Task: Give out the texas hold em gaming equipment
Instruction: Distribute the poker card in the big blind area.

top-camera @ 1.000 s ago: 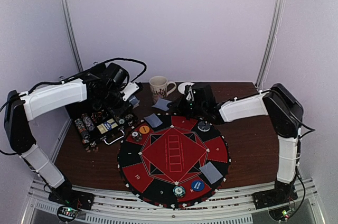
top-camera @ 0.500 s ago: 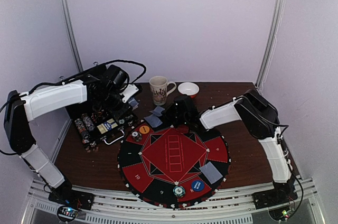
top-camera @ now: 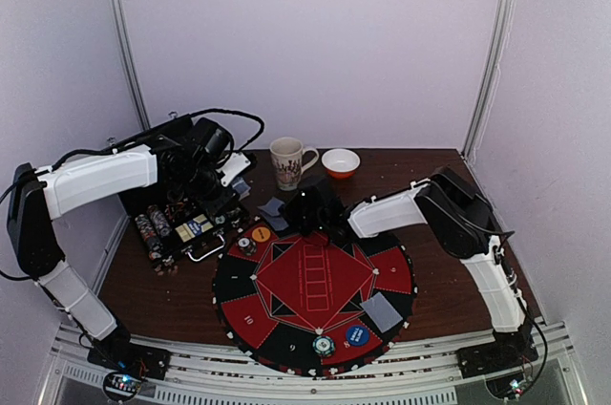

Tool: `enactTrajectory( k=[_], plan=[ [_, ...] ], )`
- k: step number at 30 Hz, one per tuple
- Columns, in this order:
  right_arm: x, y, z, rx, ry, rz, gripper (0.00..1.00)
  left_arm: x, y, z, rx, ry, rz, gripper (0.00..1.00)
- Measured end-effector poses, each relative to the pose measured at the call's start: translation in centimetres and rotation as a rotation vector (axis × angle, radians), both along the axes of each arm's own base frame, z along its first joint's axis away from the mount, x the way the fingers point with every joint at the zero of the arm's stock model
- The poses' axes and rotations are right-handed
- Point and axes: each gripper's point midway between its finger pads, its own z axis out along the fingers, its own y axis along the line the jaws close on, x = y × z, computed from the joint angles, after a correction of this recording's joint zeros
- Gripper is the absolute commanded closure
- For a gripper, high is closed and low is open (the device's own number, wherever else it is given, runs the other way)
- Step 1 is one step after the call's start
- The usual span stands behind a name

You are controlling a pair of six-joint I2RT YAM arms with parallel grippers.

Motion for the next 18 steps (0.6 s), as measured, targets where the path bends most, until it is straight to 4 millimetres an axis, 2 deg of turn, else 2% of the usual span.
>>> enactTrajectory(
  k=[5,13,18],
  plan=[
    [-0.1,-0.3,-0.5,0.000,0.015,-0.017,0.89,0.0,0.0,0.0,0.000,0.001,-0.002,0.52],
    [-0.9,-1.3,-2.6,-0.029,0.066,-0.033,0.77,-0.2,-0.1,0.1,-0.007,0.001,-0.007,0.52],
    [-0.9,-1.2,-2.1,-0.016,0.068,-0.029,0.66,-0.2,-0.1,0.2,-0.009,0.000,-0.007,0.52]
  ],
)
